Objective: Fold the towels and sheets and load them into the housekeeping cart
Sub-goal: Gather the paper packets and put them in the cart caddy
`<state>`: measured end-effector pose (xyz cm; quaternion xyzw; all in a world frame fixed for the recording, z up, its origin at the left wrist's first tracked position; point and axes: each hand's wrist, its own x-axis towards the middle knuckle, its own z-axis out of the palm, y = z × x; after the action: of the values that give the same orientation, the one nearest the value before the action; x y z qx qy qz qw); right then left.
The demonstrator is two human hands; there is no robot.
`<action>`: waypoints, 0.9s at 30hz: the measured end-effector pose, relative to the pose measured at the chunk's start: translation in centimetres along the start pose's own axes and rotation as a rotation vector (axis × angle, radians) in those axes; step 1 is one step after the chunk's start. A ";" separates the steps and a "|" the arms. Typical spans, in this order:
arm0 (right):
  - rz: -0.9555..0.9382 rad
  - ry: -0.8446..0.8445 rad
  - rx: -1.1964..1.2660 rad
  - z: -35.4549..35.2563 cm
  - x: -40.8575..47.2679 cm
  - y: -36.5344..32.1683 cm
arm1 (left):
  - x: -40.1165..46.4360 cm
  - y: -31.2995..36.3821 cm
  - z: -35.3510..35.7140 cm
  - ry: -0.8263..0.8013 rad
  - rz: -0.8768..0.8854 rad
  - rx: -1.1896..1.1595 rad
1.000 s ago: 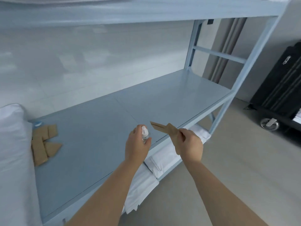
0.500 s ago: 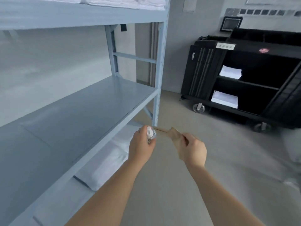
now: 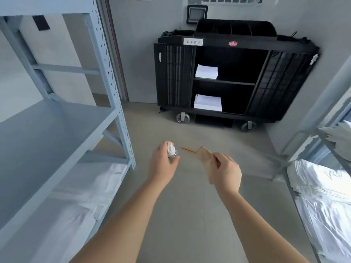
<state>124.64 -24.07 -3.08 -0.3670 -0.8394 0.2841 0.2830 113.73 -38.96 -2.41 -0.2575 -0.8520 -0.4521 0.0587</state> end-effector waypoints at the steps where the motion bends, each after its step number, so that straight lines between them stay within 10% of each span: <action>1: 0.008 0.001 -0.008 0.5 1.5 0.3 | 1.4 -0.2 1.0 -0.011 0.000 -0.004; 27: 0.006 0.190 -0.051 17.3 49.9 -2.0 | 52.2 -3.4 20.2 -0.158 0.162 -0.003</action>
<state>83.44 8.88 -0.18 -0.4020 -0.8145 0.2276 0.3510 69.82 -4.23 0.60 -0.3605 -0.8297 -0.4253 0.0274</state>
